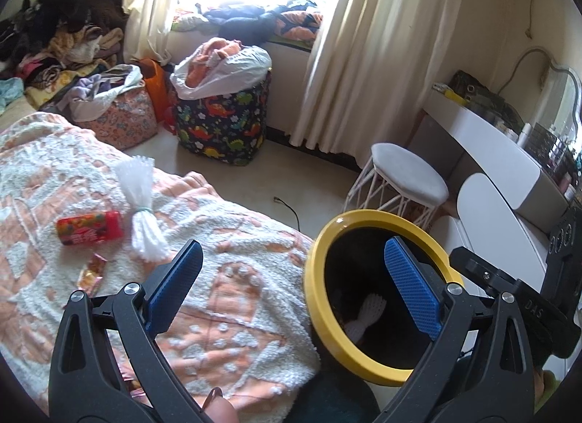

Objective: Collect trash
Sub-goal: 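Move both open grippers back to the remaining trash on the bed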

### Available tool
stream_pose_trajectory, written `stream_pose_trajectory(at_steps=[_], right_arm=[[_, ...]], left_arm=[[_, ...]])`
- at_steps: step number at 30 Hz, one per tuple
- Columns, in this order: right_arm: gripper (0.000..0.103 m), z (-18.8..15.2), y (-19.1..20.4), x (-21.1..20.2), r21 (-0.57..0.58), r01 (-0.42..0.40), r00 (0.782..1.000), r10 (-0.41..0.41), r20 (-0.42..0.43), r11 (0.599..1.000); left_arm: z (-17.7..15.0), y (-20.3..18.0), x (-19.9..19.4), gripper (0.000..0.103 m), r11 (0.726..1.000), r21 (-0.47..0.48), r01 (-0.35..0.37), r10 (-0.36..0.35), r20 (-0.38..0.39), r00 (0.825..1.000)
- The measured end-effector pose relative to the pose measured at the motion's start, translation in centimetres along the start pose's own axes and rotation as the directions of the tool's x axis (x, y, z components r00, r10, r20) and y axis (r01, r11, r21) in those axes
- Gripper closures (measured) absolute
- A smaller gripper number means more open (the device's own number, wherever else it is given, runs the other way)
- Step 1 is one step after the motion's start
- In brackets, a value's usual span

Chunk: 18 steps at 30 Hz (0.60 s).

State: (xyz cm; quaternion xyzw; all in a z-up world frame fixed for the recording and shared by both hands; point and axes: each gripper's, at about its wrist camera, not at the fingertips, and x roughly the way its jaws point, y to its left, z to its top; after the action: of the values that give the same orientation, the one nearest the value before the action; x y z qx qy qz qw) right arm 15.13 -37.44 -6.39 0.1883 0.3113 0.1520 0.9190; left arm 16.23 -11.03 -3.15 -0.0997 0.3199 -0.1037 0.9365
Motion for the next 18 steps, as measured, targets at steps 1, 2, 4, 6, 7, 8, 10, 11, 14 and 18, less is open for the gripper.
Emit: stream_pose_trajectory(at_steps=[1,2,4,6,7,8,10,11,14,18], right_arm=[[0.018,0.0,0.3,0.0,-0.008,-0.004,1.000,0.004,0.000,1.000],[0.018,-0.1,0.7,0.0,-0.015,-0.008,1.000,0.008,-0.001,1.000],[0.018,-0.3,1.4,0.1,-0.034,-0.019,1.000,0.018,-0.004,0.999],[0.018,-0.4,2.2,0.2,-0.052,-0.031,0.999,0.030,-0.011,0.998],[0.018,-0.5,2.6,0.3,-0.061,-0.036,0.999,0.036,-0.015,0.997],[0.017,-0.6,3.0,0.3,-0.067,-0.041,0.999,0.039,-0.017,0.997],[0.017,-0.9,3.9,0.5,-0.085,-0.053,0.998,0.051,-0.027,0.995],[0.017,-1.0,4.2,0.6,-0.091,-0.057,0.998,0.054,-0.031,0.994],[0.017,-1.3,5.3,0.8,-0.114,-0.075,0.996,0.070,-0.048,0.991],[0.017,-1.8,6.7,1.3,-0.146,-0.096,0.994,0.086,-0.073,0.985]], left_arm=[[0.0,0.2,-0.2,0.011,1.000,-0.004,-0.005,0.005,0.005,1.000],[0.1,0.5,-0.5,0.011,1.000,-0.010,-0.010,0.010,0.012,1.000],[0.2,1.1,-0.9,0.011,1.000,-0.020,-0.022,0.022,0.022,1.000],[0.2,1.8,-1.3,0.011,0.999,-0.032,-0.032,0.033,0.030,0.999],[0.2,2.0,-1.5,0.011,0.999,-0.037,-0.038,0.039,0.033,0.999],[0.2,2.3,-1.7,0.011,0.998,-0.043,-0.044,0.046,0.037,0.998],[0.2,3.0,-2.0,0.011,0.997,-0.057,-0.053,0.056,0.041,0.998],[0.2,3.4,-2.1,0.011,0.996,-0.063,-0.059,0.062,0.043,0.997],[0.1,4.4,-2.5,0.011,0.994,-0.078,-0.075,0.078,0.047,0.996],[0.0,5.9,-3.0,0.011,0.991,-0.102,-0.092,0.097,0.050,0.994]])
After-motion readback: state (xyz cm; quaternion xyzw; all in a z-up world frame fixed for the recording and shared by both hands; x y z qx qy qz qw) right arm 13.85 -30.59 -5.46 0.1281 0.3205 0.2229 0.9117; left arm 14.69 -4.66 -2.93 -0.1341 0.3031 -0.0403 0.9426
